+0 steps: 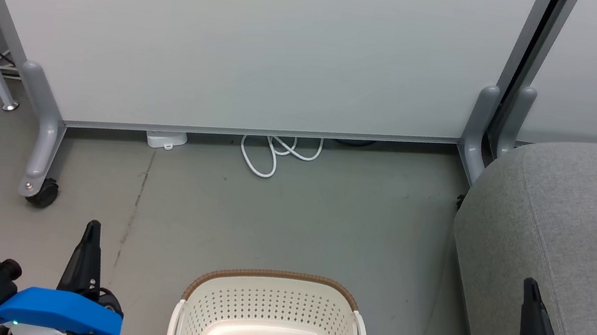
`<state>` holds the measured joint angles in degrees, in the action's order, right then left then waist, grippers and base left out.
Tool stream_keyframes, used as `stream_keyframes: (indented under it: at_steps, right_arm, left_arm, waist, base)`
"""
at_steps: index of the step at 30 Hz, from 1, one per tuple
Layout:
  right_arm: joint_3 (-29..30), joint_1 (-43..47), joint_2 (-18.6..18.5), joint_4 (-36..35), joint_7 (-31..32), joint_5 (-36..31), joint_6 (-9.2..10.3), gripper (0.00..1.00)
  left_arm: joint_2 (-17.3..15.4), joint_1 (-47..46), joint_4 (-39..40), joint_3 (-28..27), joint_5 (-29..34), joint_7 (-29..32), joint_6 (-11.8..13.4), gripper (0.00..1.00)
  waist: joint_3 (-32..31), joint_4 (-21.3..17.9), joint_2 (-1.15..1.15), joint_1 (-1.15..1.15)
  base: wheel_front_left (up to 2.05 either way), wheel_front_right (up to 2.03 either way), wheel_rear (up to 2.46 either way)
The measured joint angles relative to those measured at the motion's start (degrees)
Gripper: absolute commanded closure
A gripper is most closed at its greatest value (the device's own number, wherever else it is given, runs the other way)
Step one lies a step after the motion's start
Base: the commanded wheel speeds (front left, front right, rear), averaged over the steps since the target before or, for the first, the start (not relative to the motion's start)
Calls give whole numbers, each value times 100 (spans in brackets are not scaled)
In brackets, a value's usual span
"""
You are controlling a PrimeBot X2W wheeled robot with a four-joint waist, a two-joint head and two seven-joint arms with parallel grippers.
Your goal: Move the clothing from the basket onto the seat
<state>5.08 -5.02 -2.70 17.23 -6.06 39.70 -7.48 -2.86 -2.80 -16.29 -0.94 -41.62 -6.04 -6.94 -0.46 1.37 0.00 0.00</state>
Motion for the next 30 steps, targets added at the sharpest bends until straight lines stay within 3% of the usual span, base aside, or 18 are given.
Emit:
stream_keyframes:
  at_steps: [30]
  right_arm:
    - [59, -12, -1, -129, 509, 2137, 0, 100]
  left_arm:
    - [1, -120, 90, -216, -2067, 515, -14, 100]
  waist:
    - [20, -44, 0, 0]
  base:
    - [0, 0, 0]
